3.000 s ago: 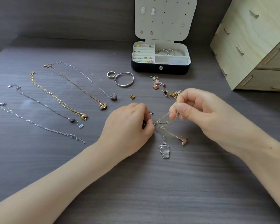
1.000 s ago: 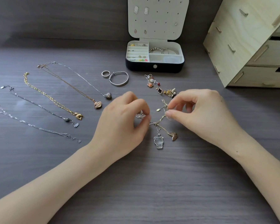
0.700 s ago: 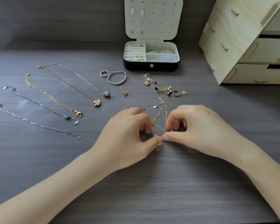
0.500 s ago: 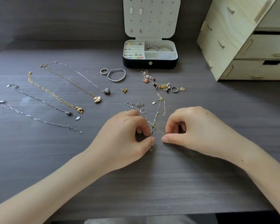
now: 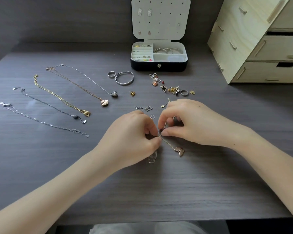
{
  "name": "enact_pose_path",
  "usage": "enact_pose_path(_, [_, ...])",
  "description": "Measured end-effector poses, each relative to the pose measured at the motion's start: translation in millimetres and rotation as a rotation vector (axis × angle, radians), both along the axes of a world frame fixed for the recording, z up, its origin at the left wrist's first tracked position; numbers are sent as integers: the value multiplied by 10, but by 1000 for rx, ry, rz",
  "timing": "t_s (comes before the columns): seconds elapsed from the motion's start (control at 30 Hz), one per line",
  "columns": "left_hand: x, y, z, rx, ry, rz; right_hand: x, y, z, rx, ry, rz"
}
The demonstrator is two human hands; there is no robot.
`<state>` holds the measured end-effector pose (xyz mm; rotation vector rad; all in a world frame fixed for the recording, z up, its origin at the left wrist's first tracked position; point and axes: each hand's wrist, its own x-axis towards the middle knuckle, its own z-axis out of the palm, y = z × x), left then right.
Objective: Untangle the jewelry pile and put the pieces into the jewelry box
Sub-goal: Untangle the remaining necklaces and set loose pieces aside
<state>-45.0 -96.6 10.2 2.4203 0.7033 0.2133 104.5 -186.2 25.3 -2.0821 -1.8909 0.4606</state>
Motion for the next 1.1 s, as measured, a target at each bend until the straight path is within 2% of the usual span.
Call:
enact_pose_path(0.13, [41, 3, -13, 0, 6, 11, 10, 67, -56, -42, -54, 67])
enact_pose_path(0.37, [53, -47, -56, 25, -14, 88, 53, 3, -157, 30, 111, 53])
enact_pose_path(0.6, [70, -101, -74, 57, -24, 130, 51, -8, -134, 5, 163, 50])
enact_pose_path(0.87, [71, -83, -55, -5, -13, 151, 28, -59, -64, 82, 48, 23])
enact_pose_path(1.1, [47, -46, -72, -24, -30, 117, -83, -79, -121, 237, -190, 18])
